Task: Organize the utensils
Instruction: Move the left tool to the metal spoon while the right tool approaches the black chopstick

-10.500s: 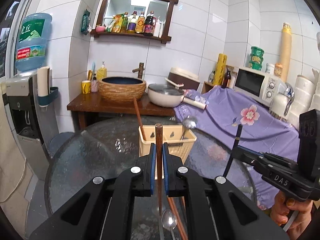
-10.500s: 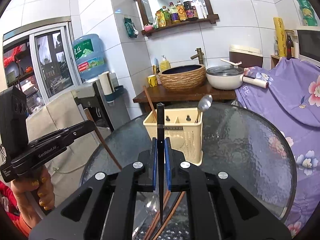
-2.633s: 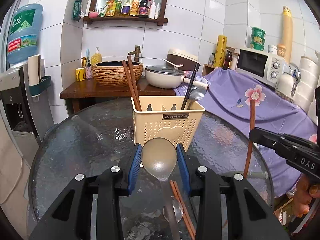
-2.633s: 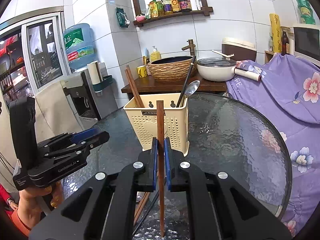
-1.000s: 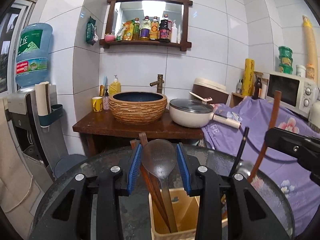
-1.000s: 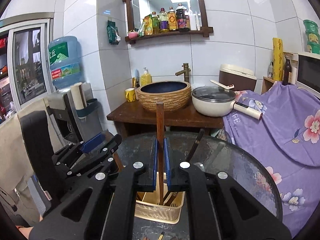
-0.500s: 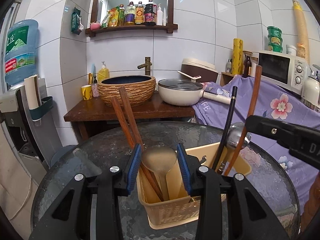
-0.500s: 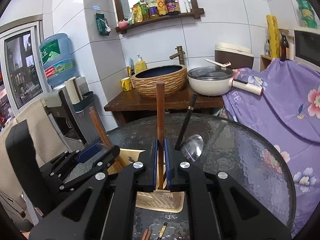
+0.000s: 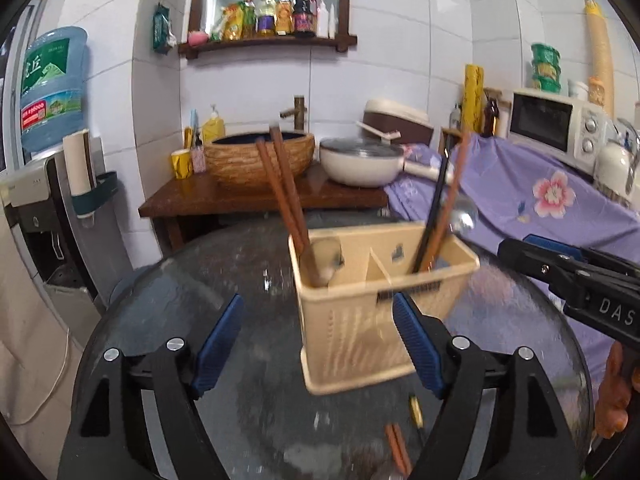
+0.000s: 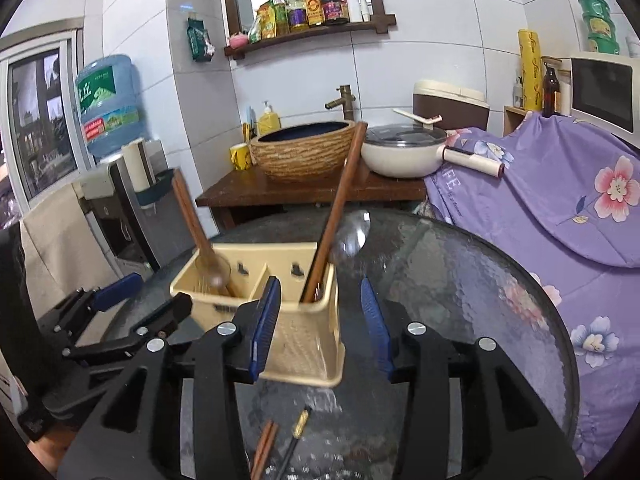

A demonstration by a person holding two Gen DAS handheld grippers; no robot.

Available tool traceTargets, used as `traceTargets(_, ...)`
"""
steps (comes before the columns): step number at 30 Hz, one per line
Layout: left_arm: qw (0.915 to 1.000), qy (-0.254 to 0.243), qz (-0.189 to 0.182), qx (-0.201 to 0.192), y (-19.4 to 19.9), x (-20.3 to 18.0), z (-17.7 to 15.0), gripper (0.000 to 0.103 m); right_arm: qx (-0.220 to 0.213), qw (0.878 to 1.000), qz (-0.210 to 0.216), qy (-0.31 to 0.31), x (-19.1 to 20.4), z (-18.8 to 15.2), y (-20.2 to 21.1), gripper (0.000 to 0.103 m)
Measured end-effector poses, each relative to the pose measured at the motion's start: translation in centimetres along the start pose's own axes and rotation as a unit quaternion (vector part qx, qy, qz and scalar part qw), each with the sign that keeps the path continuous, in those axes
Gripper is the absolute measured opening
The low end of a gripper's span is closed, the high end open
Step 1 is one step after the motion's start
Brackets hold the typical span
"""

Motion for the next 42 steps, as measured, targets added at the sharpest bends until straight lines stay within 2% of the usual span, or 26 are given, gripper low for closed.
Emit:
traceTargets(4, 0.9984, -0.033, -0.005, 0.047, 1.0, -0.2, -3.5, 0.075, 0.036, 0.999, 0.008, 0.003, 0.3, -3.2, 0.4, 0.046)
traceTargets(10, 0.9927, -0.063, -0.009, 0.103, 1.7, -0.6, -8.6, 0.074, 0.094, 0.996, -0.011, 0.008, 0.4, -9.0, -0.1, 0.046)
traceTargets(14, 0.9892, -0.05, -0.025, 0.135, 1.8, -1.0, -11.2, 0.074, 0.127, 0.992, -0.015, -0.007, 0.2, -12.4, -0.6, 0.046)
traceTargets(17, 0.987, -0.04, -0.032, 0.152, 1.5, -1.7, -12.5, 0.074, 0.132, 0.991, -0.03, -0.016, 0.0, -14.2, -0.2, 0.046)
traceTargets(26, 0.9824, -0.017, -0.037, 0.182, -0.6, -4.0, -13.2, 0.072, 0.121, 0.99, -0.068, -0.037, -1.6, -16.2, 2.7, 0.046)
traceTargets(34, 0.9788, -0.003, -0.033, 0.202, -1.7, -4.9, -13.4, 0.057, 0.126, 0.989, -0.066, -0.05, -2.5, -16.9, 3.2, 0.046)
traceTargets(39, 0.9787, 0.002, -0.038, 0.201, -1.7, -5.1, -13.2, 0.038, 0.127, 0.989, -0.06, -0.05, -2.2, -16.9, 3.0, 0.046)
traceTargets(42, 0.9794, 0.005, -0.04, 0.198, -1.5, -5.1, -13.0, 0.036, 0.13, 0.989, -0.056, -0.05, -1.9, -16.9, 2.7, 0.046)
Point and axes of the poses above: each gripper's, at about its wrist camera, not at the fingertips, and y roughly against the way its jaws point, x to its left, z to its top, the point moved 2 cm from there along -y, roughly the way its jaws point, and after that the axes turned 4 degrees about z, right-handed, at the moved point
